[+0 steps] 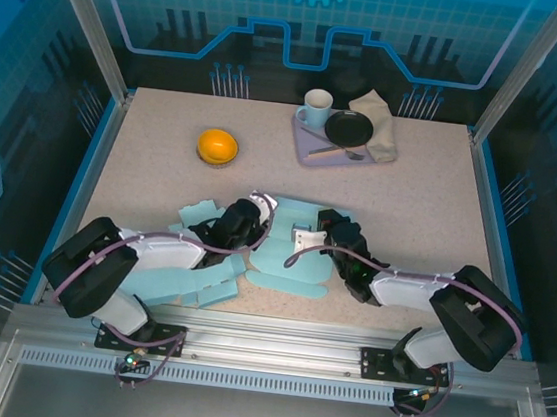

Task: Fold the paper box

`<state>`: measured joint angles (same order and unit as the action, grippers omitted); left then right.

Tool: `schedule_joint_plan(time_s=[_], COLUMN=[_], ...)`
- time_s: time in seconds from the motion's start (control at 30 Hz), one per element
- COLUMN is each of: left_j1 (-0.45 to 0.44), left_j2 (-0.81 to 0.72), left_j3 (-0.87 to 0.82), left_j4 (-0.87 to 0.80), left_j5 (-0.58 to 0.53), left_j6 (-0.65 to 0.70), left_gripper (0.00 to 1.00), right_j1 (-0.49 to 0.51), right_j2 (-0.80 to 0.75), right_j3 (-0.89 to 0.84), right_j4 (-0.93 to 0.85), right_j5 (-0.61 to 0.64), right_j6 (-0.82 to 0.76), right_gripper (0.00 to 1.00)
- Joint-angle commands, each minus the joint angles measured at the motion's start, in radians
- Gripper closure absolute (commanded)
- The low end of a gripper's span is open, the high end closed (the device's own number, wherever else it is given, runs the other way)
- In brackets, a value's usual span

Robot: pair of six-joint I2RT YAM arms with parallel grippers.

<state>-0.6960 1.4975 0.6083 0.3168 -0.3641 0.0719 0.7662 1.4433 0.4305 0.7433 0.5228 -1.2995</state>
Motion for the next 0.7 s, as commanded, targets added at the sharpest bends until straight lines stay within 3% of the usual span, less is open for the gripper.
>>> schedule_joint_plan(time_s=[0.0, 0.13, 0.3, 0.5, 0.67], left_j1=[-0.004, -0.028, -0.112, -0.132, -0.127], left_j2=[-0.017, -0.060, -0.082, -0.137, -0.199], left_j3=[-0.070, -0.107, -0.130, -0.114, -0.115], left_j4=[0.109, 0.086, 0.034, -0.155, -0.247], left_j5=[-0.099, -0.101, -0.213, -0.183, -0.153], left_j6=[-0.008, -0.059, -0.096, -0.207, -0.270], left_gripper=[0.94, 0.94, 0.94, 0.91, 0.86], right_j1=[0.089, 0.158, 0.208, 0.222, 0.185], right_j2=[0.036, 0.011, -0.043, -0.128, -0.196], right_j3=[-0.049, -0.059, -0.090, -0.080, -0.087], right_j4=[-0.045, -0.102, -0.211, -0.403, -0.439], right_j5=[-0.034, 0.006, 0.046, 0.034, 0.017], right_j6=[-0.041, -0.053, -0.045, -0.078, -0.091], right_gripper=[1.00, 1.00, 1.00, 1.00, 1.00])
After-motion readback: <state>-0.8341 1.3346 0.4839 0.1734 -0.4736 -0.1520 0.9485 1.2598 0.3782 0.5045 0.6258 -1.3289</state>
